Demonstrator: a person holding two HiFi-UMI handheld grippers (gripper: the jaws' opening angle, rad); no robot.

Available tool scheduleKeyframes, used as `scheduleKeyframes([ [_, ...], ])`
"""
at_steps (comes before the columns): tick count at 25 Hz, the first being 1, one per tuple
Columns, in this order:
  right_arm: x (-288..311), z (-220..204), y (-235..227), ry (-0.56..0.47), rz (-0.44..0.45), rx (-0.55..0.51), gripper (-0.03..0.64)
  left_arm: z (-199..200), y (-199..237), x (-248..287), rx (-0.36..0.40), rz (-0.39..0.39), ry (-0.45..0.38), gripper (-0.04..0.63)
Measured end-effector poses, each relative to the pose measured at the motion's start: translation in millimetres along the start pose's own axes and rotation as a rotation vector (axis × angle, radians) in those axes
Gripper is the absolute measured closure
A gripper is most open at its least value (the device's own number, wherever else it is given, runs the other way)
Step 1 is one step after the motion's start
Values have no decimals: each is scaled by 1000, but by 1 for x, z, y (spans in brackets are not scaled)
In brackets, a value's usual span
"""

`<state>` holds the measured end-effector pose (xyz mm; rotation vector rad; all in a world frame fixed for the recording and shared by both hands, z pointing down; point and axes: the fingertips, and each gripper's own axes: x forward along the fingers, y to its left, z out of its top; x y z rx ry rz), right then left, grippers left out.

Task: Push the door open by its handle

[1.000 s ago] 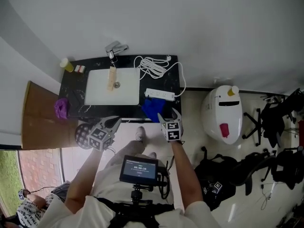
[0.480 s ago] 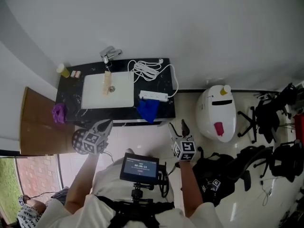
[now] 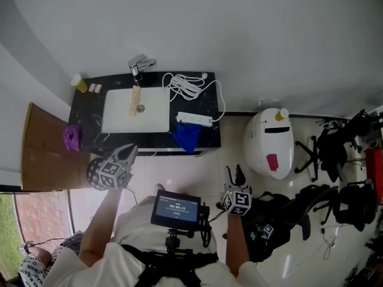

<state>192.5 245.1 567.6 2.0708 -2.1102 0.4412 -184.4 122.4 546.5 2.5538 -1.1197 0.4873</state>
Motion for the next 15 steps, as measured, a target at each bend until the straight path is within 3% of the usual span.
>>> scheduleKeyframes([
  [15, -11, -6, 6, 6, -32, -11, 439, -6, -10, 2, 1, -41, 14, 589],
])
